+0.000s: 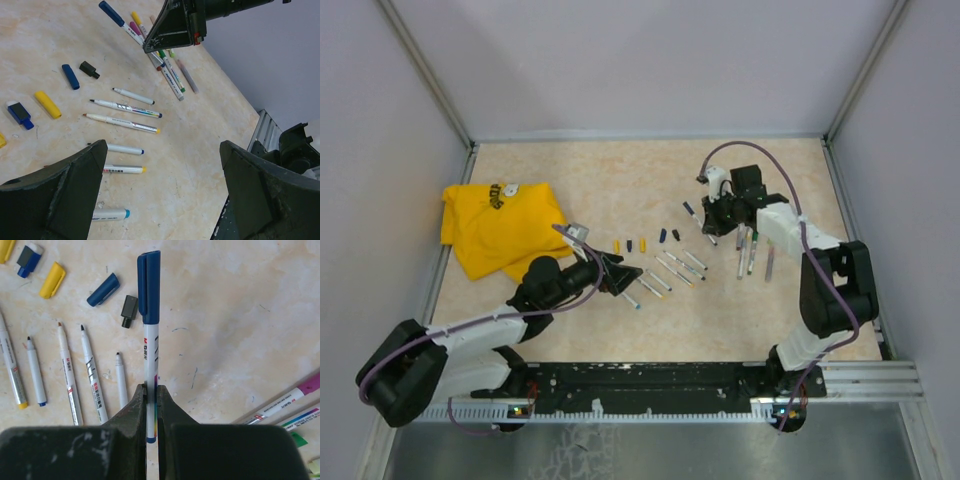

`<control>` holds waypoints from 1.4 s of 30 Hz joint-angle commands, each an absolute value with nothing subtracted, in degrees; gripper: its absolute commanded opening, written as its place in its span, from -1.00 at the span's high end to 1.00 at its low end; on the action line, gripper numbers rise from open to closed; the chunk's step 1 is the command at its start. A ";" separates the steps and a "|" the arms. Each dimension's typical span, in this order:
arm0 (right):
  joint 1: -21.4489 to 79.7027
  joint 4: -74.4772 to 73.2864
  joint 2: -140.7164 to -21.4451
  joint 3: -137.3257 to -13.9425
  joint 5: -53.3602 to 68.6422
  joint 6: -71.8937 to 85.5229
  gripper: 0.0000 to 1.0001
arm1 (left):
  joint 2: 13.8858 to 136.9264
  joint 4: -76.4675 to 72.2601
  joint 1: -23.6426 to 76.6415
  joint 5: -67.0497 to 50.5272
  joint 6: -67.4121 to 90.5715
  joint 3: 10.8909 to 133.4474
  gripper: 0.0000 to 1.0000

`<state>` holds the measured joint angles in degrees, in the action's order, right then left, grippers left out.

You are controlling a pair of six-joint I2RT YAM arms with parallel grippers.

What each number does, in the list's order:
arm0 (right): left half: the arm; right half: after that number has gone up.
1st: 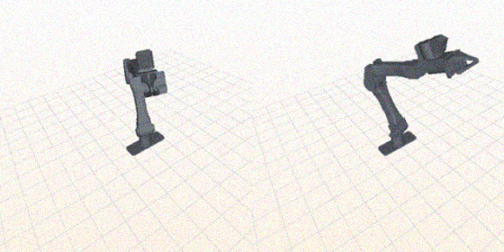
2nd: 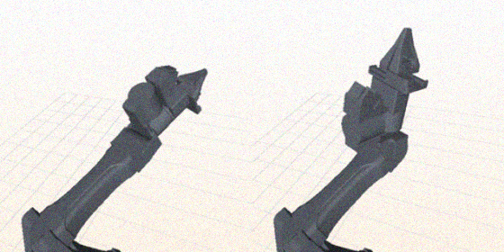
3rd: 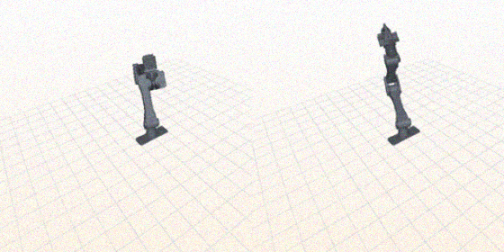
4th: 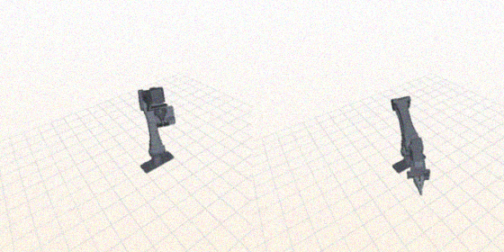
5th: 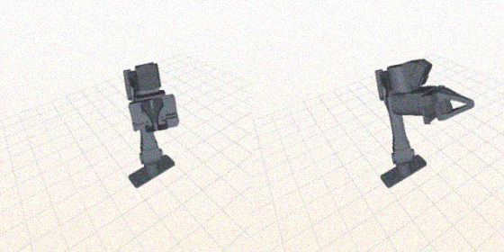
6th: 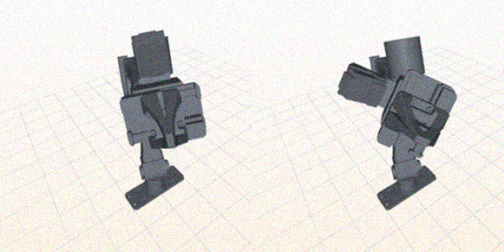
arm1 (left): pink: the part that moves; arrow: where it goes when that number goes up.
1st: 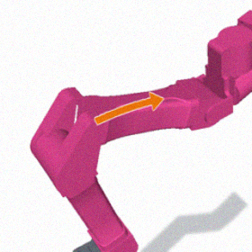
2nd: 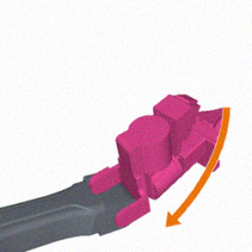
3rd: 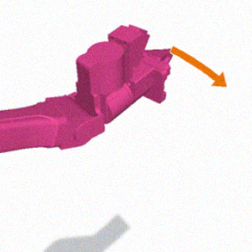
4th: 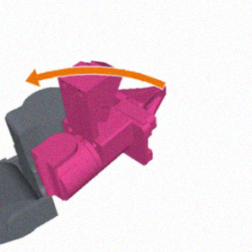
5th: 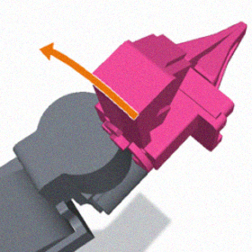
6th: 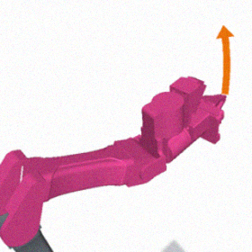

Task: Open the pen caps
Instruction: Pick up the pen from the center of the board.

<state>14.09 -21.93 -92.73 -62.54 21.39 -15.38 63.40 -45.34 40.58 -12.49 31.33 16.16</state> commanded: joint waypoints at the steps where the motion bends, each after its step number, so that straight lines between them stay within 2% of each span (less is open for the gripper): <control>1: 13.75 -20.21 -89.27 -62.50 26.83 -14.46 1.00 | 64.84 -49.82 39.91 -14.65 32.76 16.11 -0.97; 14: 13.89 -19.08 -87.22 -61.39 38.24 -13.05 1.00 | 77.22 -60.16 39.81 -19.22 37.07 22.87 -0.94; 28: 16.00 -18.21 -85.13 -59.81 48.71 -14.66 1.00 | 93.32 -61.20 39.83 -4.12 44.77 36.08 -0.86; 38: 18.43 -18.53 -84.40 -59.50 46.77 -16.52 1.00 | 98.36 -59.96 39.81 -2.10 48.32 41.91 -0.59; 40: 19.10 -18.51 -84.29 -59.43 45.74 -16.98 1.00 | 98.47 -58.34 39.81 -0.98 49.25 42.59 -0.50; 42: 19.61 -18.42 -84.07 -59.34 44.69 -17.07 1.00 | 98.80 -57.58 39.81 -1.12 49.68 43.05 -0.32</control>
